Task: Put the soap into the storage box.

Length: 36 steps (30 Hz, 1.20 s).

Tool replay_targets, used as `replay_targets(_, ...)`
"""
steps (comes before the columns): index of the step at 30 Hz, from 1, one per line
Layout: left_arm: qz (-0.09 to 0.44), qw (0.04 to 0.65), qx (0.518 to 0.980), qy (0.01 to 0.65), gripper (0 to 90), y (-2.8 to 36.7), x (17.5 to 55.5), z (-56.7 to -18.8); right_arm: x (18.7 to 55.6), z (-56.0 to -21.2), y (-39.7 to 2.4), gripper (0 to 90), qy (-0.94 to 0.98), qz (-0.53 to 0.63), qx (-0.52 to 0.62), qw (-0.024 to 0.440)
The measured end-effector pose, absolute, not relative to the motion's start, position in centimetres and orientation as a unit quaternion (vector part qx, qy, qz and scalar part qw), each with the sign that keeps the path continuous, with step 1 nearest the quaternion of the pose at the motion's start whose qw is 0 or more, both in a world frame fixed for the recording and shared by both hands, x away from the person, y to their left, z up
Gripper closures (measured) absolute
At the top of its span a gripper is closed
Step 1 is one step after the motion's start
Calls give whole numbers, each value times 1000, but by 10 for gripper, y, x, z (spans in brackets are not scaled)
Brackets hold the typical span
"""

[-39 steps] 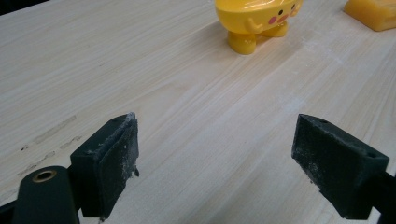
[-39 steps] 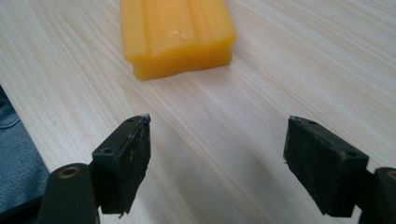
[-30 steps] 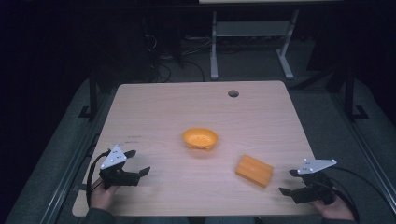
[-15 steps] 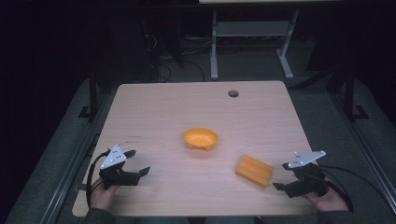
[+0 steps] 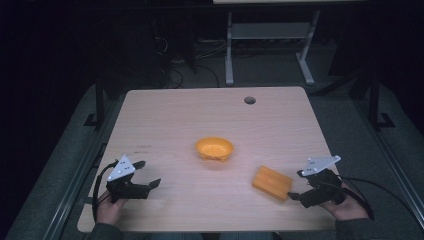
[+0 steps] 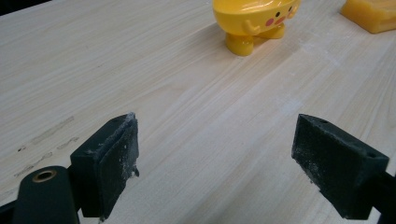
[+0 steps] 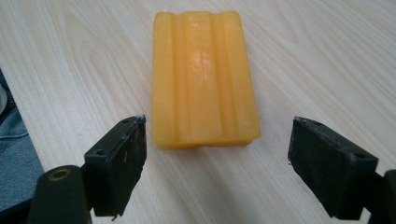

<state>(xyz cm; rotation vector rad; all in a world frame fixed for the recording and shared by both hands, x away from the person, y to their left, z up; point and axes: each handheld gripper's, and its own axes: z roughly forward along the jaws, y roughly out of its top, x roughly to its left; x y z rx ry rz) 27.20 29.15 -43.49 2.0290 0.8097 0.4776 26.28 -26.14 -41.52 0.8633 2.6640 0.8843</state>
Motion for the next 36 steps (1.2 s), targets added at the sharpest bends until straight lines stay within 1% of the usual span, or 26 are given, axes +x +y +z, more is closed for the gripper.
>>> replay_targets(26, 193, 440, 813, 329, 141, 294, 272, -434, 278, -408, -233, 176, 919, 278, 260, 101)
replay_targets(31, 193, 441, 813, 328, 141, 294, 272, -434, 282, -410, -227, 158, 919, 281, 264, 88)
replay_targets(36, 195, 443, 813, 324, 141, 295, 272, -433, 285, -412, -222, 158, 921, 276, 259, 89)
